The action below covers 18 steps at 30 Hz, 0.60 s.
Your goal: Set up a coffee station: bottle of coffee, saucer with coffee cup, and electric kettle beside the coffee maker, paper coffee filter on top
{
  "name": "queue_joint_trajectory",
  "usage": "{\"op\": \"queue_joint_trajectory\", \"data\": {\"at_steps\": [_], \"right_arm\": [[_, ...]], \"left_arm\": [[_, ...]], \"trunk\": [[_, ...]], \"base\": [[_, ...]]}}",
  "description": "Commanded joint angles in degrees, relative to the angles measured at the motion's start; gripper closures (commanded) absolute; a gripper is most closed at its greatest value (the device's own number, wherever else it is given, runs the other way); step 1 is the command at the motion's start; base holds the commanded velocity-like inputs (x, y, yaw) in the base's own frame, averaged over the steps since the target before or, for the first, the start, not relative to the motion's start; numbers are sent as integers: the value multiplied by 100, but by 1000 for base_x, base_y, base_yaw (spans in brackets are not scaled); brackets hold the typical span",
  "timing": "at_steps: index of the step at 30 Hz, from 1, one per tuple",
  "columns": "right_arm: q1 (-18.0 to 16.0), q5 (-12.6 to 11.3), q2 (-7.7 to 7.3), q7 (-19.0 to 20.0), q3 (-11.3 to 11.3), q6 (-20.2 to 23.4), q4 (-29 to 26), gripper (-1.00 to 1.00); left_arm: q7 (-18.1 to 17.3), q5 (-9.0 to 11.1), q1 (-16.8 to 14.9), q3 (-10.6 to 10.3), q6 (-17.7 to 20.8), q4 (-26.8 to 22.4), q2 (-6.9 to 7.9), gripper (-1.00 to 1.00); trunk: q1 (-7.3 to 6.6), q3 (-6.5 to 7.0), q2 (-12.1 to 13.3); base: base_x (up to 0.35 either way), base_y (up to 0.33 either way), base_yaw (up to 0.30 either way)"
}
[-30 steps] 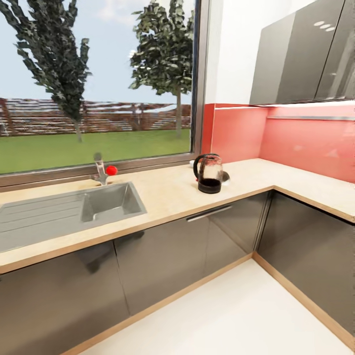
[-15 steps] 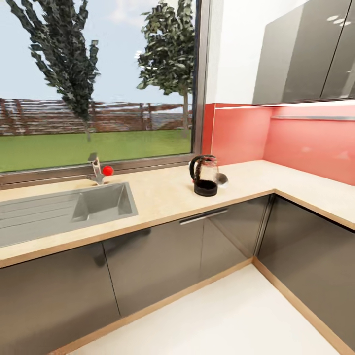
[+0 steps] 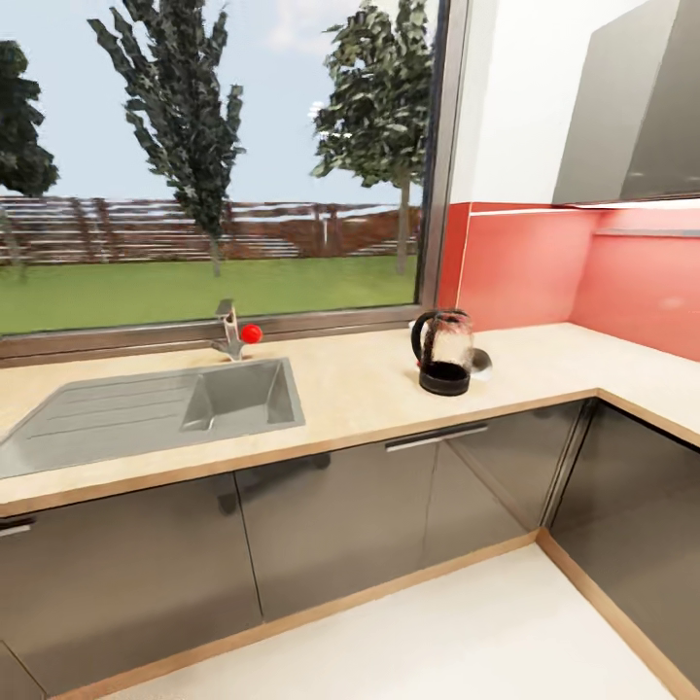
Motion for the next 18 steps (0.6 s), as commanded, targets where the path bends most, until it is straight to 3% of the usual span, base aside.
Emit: {"op": "queue_joint_trajectory", "data": {"at_steps": [1,13,18], "right_arm": [[-3,-4,0,-6,-3,-18,4,-100],[-3,-4,0,-5,-3,-18,4,-100],[-3,-4,0,-6,-3,-18,4,-100]], "left_arm": [[0,-5,2,-1,-8,-7,0,-100],[0,-6,2,-4,-8,-7,0,-100],[0,-7,2,-1,-12,-7,0,-100]], "trunk": [[2,-5,-2],[2,-5,-2],[2,-5,-2]], "base": [[252,-77,108],[290,-116,23],[220,-177,138]]}}
